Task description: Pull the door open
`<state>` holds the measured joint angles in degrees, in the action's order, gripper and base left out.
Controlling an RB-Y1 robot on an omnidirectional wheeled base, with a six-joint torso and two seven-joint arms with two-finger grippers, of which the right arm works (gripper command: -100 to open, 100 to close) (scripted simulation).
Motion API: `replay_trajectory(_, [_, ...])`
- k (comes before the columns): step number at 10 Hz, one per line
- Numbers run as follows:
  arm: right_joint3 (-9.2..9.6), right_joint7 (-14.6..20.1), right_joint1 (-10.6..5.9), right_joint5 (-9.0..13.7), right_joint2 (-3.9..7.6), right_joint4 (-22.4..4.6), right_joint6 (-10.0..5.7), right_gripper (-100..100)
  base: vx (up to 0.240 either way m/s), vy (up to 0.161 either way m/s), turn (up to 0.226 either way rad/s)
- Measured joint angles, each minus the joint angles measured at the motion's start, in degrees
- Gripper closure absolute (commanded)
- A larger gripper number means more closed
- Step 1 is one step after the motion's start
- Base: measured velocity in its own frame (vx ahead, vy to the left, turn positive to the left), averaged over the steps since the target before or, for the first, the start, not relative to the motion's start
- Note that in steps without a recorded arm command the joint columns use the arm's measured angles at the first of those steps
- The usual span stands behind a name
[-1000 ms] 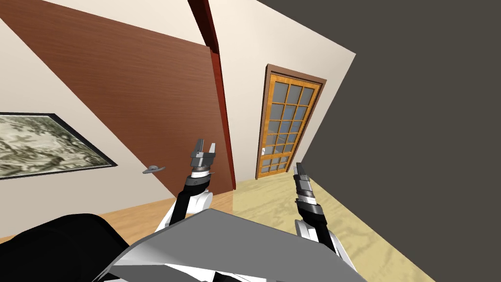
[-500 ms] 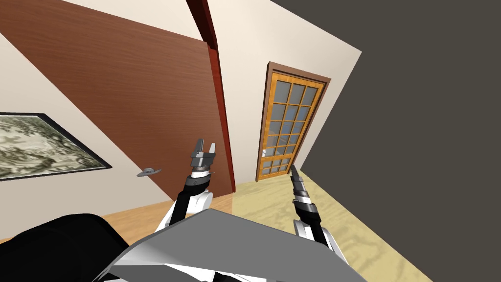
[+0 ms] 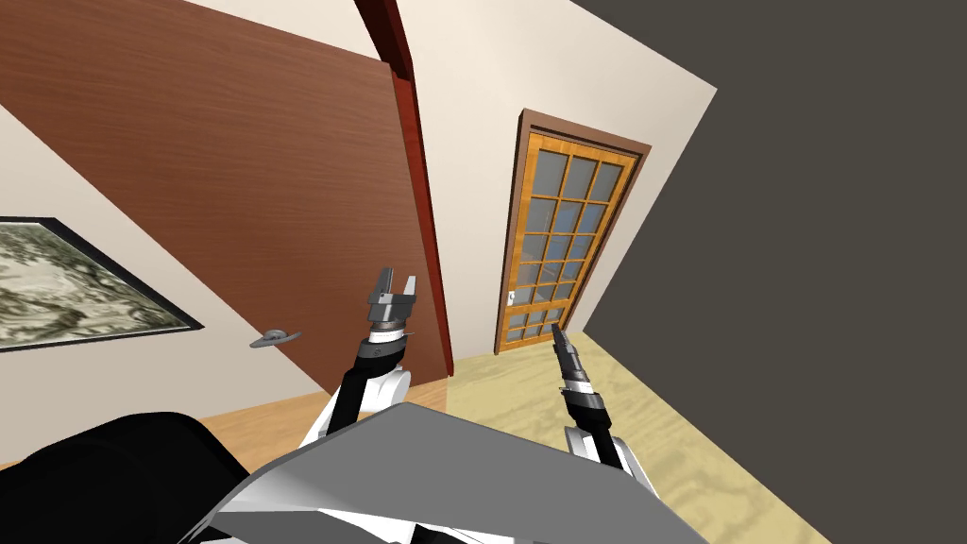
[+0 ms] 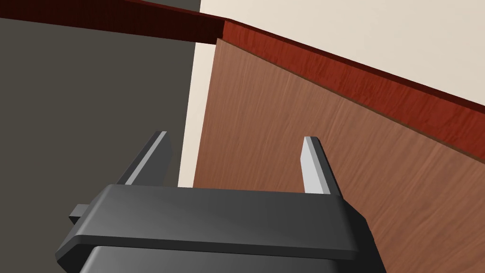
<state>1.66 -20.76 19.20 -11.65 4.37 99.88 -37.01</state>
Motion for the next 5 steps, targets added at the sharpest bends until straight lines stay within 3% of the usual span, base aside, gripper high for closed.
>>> replay_trajectory(5, [-0.55, -6.30, -3.42, -2.10, 1.17, -8.14, -1.98, -100, 0.094, 0.007, 0.019])
